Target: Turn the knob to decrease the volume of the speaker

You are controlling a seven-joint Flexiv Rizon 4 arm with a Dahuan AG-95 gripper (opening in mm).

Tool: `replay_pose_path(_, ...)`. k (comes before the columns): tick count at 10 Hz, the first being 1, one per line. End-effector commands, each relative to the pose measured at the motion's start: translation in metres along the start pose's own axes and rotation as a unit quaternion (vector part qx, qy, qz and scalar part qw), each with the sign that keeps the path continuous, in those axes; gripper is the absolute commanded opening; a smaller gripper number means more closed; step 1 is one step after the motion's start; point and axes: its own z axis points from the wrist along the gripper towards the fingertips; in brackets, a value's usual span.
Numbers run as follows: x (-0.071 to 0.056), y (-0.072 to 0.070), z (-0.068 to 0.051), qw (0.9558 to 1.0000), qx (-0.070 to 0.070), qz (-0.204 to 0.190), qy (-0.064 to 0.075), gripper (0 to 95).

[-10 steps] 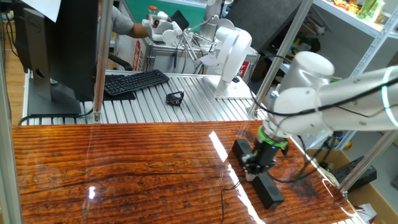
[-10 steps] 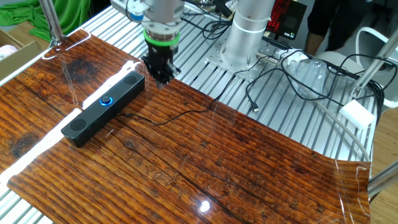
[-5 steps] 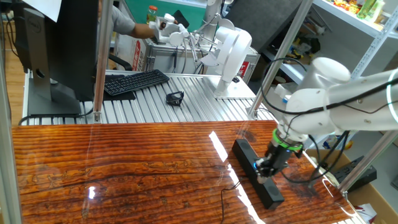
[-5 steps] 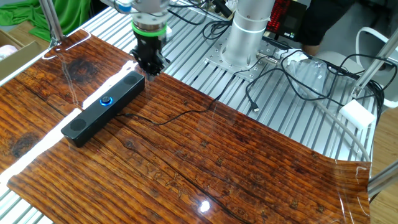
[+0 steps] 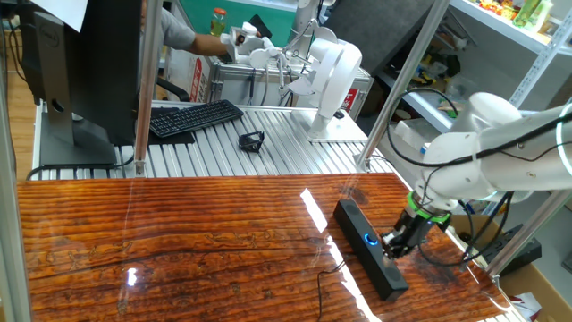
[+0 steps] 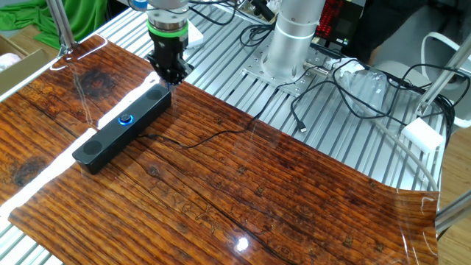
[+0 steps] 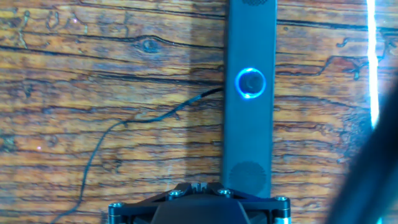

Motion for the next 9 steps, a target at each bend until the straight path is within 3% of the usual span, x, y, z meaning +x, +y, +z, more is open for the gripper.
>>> replay_pose_path(1, -0.003, -0.007, 0.000, 0.9999, 0.000, -0.010, -0.003, 0.0)
replay_pose_path(7, -0.022, -0.037, -0.008, 0.9991, 0.000, -0.043, -0.002, 0.0)
replay_pose_path(9, -0.031, -0.047, -0.004, 0.9986, -0.004, -0.053, -0.004, 0.0)
